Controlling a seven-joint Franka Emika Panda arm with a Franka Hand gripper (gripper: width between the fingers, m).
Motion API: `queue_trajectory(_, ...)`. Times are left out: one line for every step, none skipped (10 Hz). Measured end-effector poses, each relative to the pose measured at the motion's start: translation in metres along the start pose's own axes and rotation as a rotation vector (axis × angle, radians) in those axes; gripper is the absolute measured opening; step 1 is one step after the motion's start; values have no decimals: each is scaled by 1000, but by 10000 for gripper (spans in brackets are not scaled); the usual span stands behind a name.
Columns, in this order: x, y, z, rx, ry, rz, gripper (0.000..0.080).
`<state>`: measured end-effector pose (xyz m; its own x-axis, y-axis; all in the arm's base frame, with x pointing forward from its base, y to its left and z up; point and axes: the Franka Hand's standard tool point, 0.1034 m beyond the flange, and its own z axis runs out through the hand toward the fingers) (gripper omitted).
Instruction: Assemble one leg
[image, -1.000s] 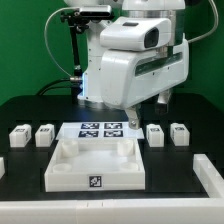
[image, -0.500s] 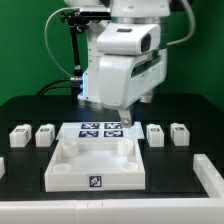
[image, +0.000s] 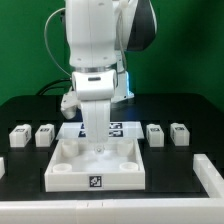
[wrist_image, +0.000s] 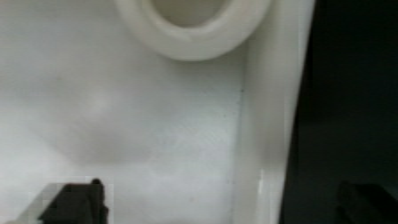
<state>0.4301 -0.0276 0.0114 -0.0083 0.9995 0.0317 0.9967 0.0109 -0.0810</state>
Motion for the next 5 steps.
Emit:
queue_trajectory(-1,-1,2,5,1,11,650)
queue_trajectory(-1,1,1,0,0,19,650)
queue_trajectory(-1,1,2,2,0,19,537)
queue_trajectory(-1,1,2,3,0,19,537)
queue_trajectory(-1,0,2,3,0,19,353)
